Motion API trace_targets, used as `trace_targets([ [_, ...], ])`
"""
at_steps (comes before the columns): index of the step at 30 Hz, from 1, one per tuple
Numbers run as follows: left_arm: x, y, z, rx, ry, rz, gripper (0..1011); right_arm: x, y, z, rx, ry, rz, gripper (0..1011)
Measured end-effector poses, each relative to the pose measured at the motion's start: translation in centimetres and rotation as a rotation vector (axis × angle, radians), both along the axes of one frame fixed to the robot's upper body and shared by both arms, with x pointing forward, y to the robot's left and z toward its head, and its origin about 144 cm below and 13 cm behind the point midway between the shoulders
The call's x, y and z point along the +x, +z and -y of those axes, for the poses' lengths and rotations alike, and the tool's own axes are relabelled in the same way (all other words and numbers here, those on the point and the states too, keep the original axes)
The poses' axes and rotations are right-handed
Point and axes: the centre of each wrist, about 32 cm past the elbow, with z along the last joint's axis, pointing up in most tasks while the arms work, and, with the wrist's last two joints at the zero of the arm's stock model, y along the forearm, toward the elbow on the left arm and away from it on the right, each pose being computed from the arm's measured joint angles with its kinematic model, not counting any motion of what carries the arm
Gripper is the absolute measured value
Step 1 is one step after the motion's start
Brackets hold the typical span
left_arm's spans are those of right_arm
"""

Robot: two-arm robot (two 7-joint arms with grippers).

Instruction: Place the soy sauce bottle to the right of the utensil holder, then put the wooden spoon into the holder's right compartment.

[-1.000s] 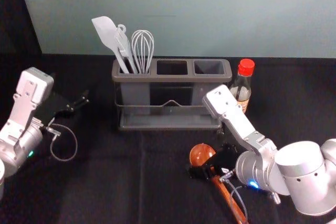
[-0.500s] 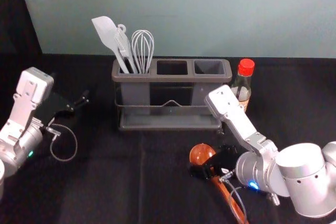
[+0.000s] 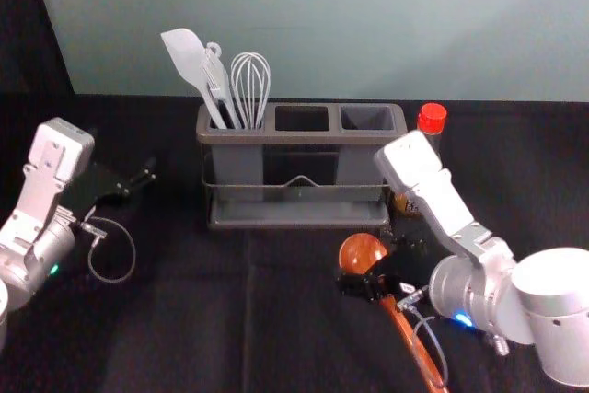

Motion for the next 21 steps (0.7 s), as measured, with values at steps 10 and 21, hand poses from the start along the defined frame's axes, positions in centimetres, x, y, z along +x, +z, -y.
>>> trace_targets([
  [10, 0.0, 0.0, 0.0, 0.000, 0.000, 0.000, 1005, -2.5, 1.5, 2.5, 0.110, 0.002, 0.178, 840],
  [21, 0.0, 0.0, 0.0, 0.000, 0.000, 0.000, 1005, -4.4, 0.5, 4.8, 0.257, 0.008, 0.421, 840],
])
